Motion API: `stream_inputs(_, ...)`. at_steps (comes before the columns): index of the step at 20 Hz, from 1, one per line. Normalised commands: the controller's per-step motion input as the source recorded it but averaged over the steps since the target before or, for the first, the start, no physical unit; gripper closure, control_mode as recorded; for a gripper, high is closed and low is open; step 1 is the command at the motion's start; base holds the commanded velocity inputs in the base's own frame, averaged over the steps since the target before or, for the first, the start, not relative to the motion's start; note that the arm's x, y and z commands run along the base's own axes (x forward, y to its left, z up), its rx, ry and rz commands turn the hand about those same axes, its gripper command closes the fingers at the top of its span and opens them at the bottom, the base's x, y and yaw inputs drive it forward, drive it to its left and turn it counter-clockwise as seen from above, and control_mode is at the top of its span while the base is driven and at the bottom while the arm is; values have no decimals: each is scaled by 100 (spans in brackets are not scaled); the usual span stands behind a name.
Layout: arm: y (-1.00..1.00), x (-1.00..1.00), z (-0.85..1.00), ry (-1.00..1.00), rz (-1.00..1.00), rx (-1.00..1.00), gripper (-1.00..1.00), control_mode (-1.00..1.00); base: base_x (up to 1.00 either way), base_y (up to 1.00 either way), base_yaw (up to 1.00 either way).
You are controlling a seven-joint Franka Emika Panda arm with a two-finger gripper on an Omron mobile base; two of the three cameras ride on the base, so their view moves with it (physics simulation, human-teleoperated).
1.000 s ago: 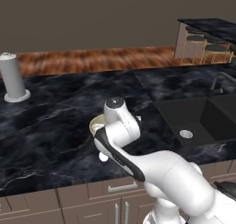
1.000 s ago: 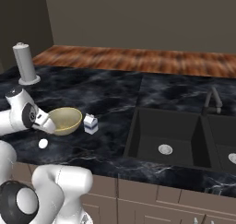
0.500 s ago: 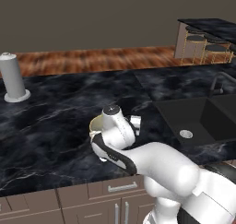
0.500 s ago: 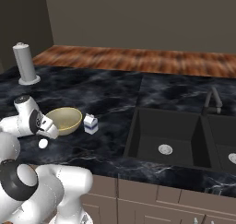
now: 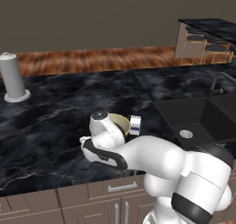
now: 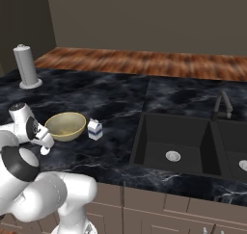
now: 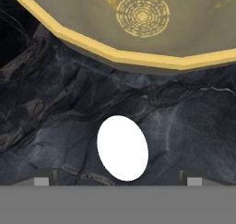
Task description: Gather the eggs and milk located in the vicinity of the sink area and place them right next to the bowl.
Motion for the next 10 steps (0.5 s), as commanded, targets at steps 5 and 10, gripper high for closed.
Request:
stream_inputs(5,1,4,-9,0,0,-3,-100,-100,0,0,0)
stream_inputs(10,-1,0,-8,2,0,-4,-100,-100,0,0,0)
